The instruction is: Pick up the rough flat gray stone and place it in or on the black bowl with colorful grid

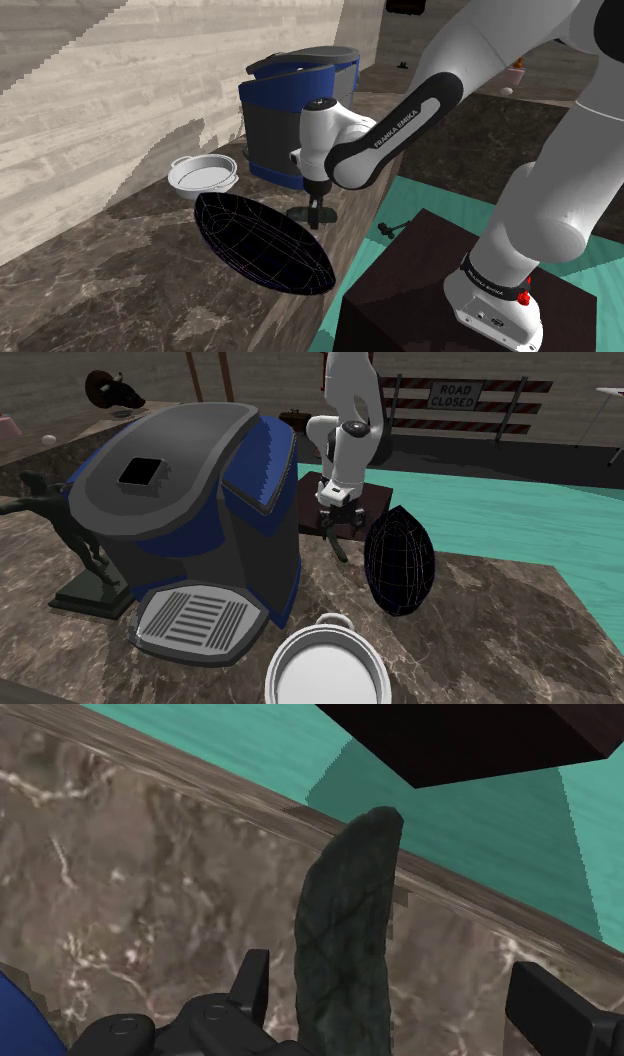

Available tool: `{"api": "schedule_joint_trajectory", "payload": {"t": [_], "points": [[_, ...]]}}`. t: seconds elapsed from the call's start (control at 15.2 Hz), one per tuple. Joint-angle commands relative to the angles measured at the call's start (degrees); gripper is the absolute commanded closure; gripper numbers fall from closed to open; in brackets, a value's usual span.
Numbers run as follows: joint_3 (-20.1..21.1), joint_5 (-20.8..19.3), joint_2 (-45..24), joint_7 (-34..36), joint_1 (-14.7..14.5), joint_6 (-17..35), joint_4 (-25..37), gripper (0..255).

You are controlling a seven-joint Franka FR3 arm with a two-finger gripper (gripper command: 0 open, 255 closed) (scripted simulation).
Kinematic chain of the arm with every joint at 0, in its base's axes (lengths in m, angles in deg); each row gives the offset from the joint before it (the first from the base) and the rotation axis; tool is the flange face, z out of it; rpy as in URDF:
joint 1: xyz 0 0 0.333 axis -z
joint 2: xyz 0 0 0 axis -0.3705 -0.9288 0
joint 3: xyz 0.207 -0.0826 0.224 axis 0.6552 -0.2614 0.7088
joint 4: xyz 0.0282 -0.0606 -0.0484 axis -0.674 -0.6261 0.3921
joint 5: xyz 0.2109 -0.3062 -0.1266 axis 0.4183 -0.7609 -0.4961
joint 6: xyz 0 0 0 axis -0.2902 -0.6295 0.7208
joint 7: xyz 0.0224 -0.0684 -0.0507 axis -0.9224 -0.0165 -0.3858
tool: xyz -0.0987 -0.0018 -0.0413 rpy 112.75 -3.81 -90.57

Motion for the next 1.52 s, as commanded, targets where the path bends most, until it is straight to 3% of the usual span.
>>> {"api": "schedule_joint_trajectory", "payload": {"t": [0.0,0.2,0.26,0.86,1.45], "points": [[0.01,-0.05,-0.08,0.04,0.0,0.13,-0.04,0],[0.01,-0.05,-0.08,0.04,0.0,0.13,-0.04,0],[0.01,-0.05,-0.08,0.05,0.0,0.13,-0.04,255],[0.02,-0.04,-0.08,0.04,0.02,0.13,-0.04,255],[-0.28,2.67,5.65,-2.27,-0.41,-7.48,2.1,255]]}}
